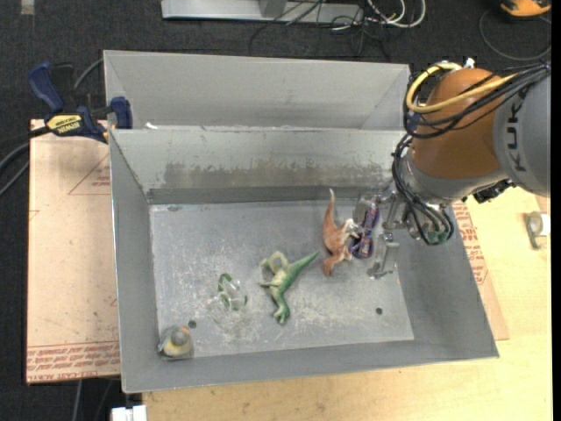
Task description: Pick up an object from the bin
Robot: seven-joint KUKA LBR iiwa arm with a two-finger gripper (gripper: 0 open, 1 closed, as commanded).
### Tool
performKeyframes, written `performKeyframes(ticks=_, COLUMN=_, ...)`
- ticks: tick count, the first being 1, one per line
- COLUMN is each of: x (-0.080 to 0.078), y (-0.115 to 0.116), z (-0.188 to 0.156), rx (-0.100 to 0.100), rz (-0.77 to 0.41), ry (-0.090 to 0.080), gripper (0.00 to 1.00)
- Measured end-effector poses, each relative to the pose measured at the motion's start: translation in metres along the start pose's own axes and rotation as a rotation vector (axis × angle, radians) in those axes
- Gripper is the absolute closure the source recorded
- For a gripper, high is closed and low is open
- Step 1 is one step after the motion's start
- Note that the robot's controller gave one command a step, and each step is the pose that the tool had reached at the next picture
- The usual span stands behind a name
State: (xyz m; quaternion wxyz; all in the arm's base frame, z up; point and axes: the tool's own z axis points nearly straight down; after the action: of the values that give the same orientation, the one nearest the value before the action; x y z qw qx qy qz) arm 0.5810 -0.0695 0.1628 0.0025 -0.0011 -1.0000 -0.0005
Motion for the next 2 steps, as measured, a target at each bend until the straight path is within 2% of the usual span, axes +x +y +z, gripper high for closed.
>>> performKeyframes(ticks=1, x=-0.001, y=0.001, z=-0.005, rx=0.0, rz=-0.003, ry=-0.006, gripper=0.0)
performKeyframes(ticks=2, x=-0.039, y=0.005, z=0.093, rx=-0.001, rz=-0.046, ry=-0.002, gripper=0.0)
